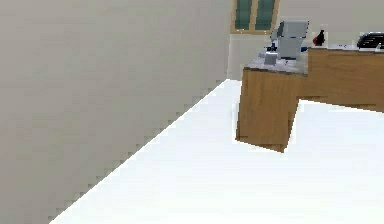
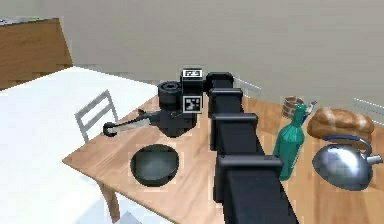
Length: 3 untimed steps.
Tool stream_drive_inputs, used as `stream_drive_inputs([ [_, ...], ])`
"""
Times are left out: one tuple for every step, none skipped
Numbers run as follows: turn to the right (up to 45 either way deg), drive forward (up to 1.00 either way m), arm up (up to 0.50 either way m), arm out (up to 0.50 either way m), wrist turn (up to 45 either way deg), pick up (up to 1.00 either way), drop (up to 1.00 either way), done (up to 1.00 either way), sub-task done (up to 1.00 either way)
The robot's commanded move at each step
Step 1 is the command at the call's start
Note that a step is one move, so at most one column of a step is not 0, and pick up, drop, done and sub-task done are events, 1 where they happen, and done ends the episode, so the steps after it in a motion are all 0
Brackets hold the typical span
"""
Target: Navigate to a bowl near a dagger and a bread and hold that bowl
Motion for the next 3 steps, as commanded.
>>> stream_drive_inputs([
  [0.0, 0.0, 0.0, 0.0, 9.0, 0.0, 0.0, 0.0, 0.0],
  [0.0, 0.0, -0.28, 0.0, 0.0, 0.0, 0.0, 0.0, 0.0],
  [0.0, 0.0, 0.0, 0.0, 0.0, 1.0, 0.0, 0.0, 0.0],
])
